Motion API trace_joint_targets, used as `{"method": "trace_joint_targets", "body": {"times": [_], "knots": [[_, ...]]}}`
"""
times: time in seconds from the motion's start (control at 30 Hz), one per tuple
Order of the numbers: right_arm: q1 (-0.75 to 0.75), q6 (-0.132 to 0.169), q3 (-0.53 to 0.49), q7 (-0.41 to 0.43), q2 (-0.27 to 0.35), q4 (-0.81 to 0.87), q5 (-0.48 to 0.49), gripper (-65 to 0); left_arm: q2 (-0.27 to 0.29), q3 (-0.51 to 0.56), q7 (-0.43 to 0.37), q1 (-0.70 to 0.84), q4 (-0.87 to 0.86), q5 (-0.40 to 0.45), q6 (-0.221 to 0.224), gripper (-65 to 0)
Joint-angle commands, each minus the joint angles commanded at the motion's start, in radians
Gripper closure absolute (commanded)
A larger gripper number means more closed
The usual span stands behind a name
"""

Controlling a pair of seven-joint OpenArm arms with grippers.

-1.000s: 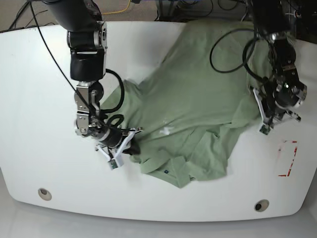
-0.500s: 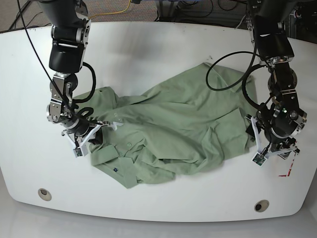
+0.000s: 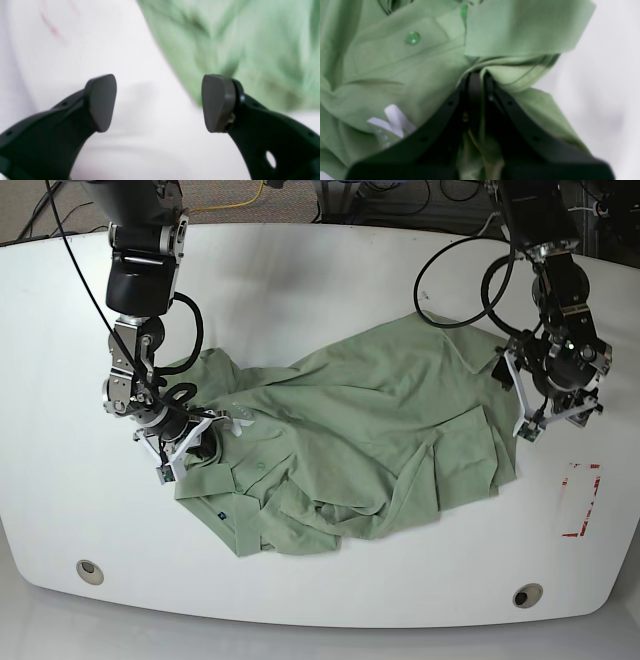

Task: Layout the t-shirt on the table in an organized manner, then fold the t-shirt properly
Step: 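Grasp the shirt hem with the left gripper while right holds the collar side, then drag the shirt with both grippers away from the table edge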

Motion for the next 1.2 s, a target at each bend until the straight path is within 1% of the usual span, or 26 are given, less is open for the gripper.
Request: {"method": "trace_joint_targets", "body": {"times": [0.03, 0.17, 0.27, 0.37, 0.47, 0.57, 0.73, 0.87, 0.97, 1.0, 1.1, 1.13, 1.2], "knots": [[0.0, 0.0, 0.0, 0.0, 0.0, 0.0, 0.0, 0.0, 0.0, -0.006, 0.0, 0.008, 0.0, -0.009, 0.0, -49.9], [-0.002, 0.0, -0.003, 0.0, -0.006, 0.0, 0.0, 0.0, 0.0, -0.063, 0.0, 0.061, -0.002, -0.13, 0.0, -49.9], [-0.002, 0.0, -0.003, 0.0, -0.009, 0.0, 0.0, 0.0, 0.002, -0.087, 0.0, 0.083, -0.003, -0.193, 0.0, -49.9], [-0.002, 0.0, -0.003, 0.002, -0.009, 0.0, 0.0, 0.0, 0.002, -0.091, 0.0, 0.091, -0.005, -0.226, 0.0, -49.9], [-0.002, 0.0, -0.003, 0.002, -0.009, 0.0, 0.0, 0.0, 0.0, -0.091, 0.0, 0.091, -0.029, -0.233, 0.0, -49.9], [-0.002, 0.0, -0.003, 0.002, -0.009, 0.0, 0.0, 0.0, -0.003, -0.091, -0.005, 0.084, -0.089, -0.236, 0.0, -49.9], [-0.002, 0.0, 0.0, 0.002, -0.009, 0.0, 0.0, 0.0, 0.0, -0.084, -0.077, 0.083, -0.152, -0.236, 0.0, -49.9], [-0.003, 0.0, 0.0, 0.002, -0.009, 0.0, 0.0, 0.0, 0.002, -0.084, -0.078, 0.083, -0.169, -0.236, 0.0, -49.6], [-0.017, 0.0, 0.0, 0.002, -0.009, 0.0, 0.0, 0.0, 0.014, -0.084, -0.078, 0.083, -0.167, -0.238, 0.0, -43.2], [-0.018, 0.0, 0.0, 0.002, -0.009, 0.002, 0.0, 0.0, 0.018, -0.084, -0.08, 0.083, -0.172, -0.236, 0.0, -38.1], [-0.021, 0.0, 0.0, 0.002, -0.009, 0.002, 0.0, 0.0, 0.02, -0.077, -0.081, 0.083, -0.178, -0.235, 0.0, -29.7], [-0.021, 0.0, 0.002, 0.002, -0.009, 0.002, 0.0, 0.0, 0.02, -0.066, -0.081, 0.083, -0.186, -0.235, 0.0, -28.3], [-0.021, 0.0, 0.002, 0.002, -0.009, 0.002, 0.0, 0.0, 0.02, -0.043, -0.083, 0.083, -0.21, -0.235, 0.0, -28.2]]}}
